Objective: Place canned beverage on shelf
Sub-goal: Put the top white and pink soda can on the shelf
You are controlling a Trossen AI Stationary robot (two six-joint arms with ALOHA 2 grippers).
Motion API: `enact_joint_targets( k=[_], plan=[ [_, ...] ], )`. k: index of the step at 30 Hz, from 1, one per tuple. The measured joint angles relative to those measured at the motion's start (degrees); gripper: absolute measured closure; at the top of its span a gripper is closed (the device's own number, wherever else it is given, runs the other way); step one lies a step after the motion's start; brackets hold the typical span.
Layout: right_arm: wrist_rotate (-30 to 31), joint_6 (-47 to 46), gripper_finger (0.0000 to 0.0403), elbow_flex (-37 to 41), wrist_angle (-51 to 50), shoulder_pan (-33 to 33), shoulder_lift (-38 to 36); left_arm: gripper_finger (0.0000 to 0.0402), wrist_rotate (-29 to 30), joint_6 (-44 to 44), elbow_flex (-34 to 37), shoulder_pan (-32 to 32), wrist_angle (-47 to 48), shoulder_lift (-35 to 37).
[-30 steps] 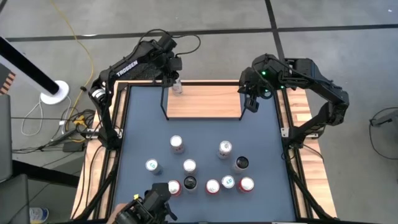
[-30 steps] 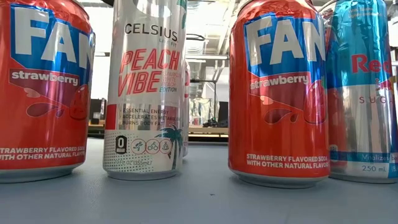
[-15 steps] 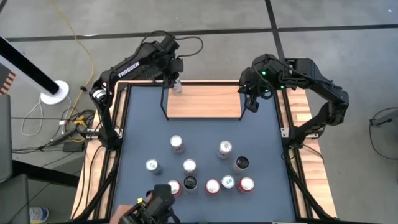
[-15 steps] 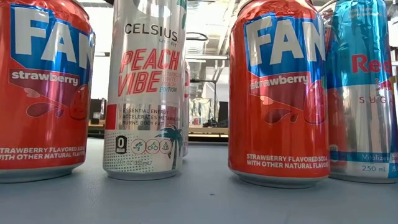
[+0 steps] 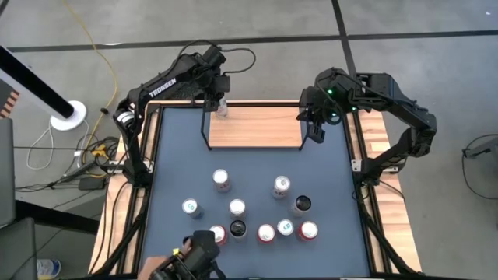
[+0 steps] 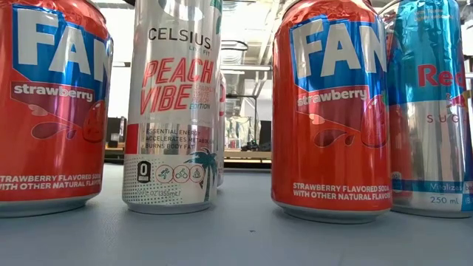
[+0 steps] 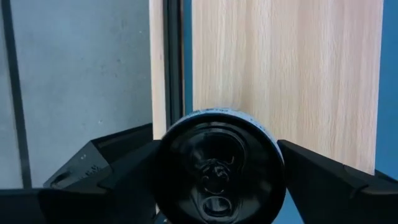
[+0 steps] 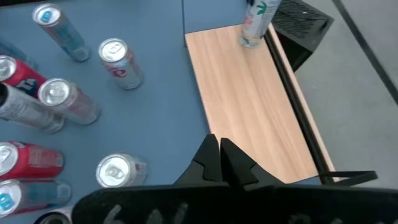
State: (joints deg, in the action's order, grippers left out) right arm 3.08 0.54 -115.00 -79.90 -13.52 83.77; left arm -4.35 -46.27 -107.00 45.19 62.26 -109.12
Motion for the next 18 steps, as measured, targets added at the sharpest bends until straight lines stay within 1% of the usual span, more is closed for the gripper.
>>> enact_joint_targets(
  k=[4,7,18],
  plan=[
    [-0.17,0.00,0.0403,0.00,-0.82,0.00,0.00,0.0063,1.79,-0.18,-0.02,-0.15,-0.01,0.05],
    [-0.15,0.00,0.0403,0.00,-0.96,0.00,0.00,0.0050,2.06,0.17,-0.02,-0.24,0.04,0.05],
    [-0.14,-0.11,0.0403,0.00,-1.11,0.00,0.00,0.0049,2.05,-0.01,-0.21,-0.74,0.15,0.22]
  ],
)
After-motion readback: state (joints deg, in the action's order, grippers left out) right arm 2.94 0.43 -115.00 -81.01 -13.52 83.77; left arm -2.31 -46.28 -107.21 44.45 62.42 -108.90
